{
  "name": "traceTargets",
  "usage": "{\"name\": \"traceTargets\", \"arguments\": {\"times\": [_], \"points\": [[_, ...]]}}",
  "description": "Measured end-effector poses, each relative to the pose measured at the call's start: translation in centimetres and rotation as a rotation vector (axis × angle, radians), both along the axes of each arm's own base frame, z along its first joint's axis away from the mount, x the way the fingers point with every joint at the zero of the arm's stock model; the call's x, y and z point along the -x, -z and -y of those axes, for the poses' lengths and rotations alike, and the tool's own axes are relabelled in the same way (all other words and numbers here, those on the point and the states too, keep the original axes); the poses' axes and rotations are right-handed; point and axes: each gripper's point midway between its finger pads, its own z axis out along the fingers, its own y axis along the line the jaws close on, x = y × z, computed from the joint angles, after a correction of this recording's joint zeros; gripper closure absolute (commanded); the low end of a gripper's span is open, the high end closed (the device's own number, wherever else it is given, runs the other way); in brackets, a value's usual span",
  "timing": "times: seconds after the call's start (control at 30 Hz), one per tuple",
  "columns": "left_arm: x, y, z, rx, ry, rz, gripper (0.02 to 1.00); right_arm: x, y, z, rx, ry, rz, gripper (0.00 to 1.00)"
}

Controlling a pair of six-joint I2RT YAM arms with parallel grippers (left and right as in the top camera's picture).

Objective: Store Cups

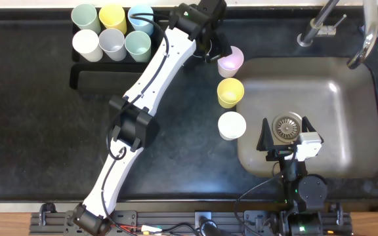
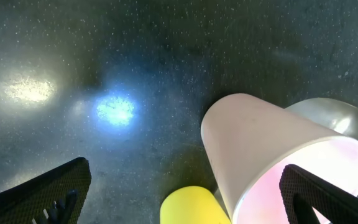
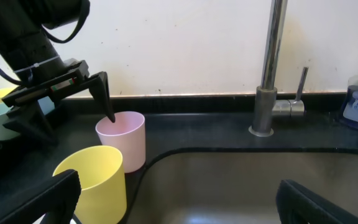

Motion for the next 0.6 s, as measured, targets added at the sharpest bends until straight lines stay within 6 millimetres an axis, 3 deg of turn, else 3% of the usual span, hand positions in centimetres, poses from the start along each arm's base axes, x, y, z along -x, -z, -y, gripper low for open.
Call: {"name": "traceTargets", "arguments": {"times": [0.4, 0.47, 0.5, 0.53, 0.57, 0.6], "points": [[0.6, 0.7, -0.3, -0.019, -0.002, -0.034, 0.018, 0.0, 0.0, 0.0, 0.000, 0.000, 0.000, 0.003], [0.6, 0.8, -0.3, -0.019, -0.002, -0.035, 0.056, 0.0, 0.0, 0.0, 0.000, 0.000, 0.000, 0.003], [0.6, 0.8, -0.3, -0.019, -0.003, -0.036, 0.163, 0.0, 0.0, 0.0, 0.000, 0.000, 0.000, 0.003], [0.6, 0.9, -0.3, -0.020, -0.003, -0.037, 0.351, 0.0, 0.0, 0.0, 0.000, 0.000, 0.000, 0.003], [0.6, 1.1, -0.3, -0.021, -0.007, -0.041, 0.783, 0.0, 0.0, 0.0, 0.000, 0.001, 0.000, 0.003], [0.6, 1.4, -0.3, -0.024, -0.010, -0.046, 0.921, 0.0, 0.0, 0.0, 0.000, 0.001, 0.000, 0.003]]}}
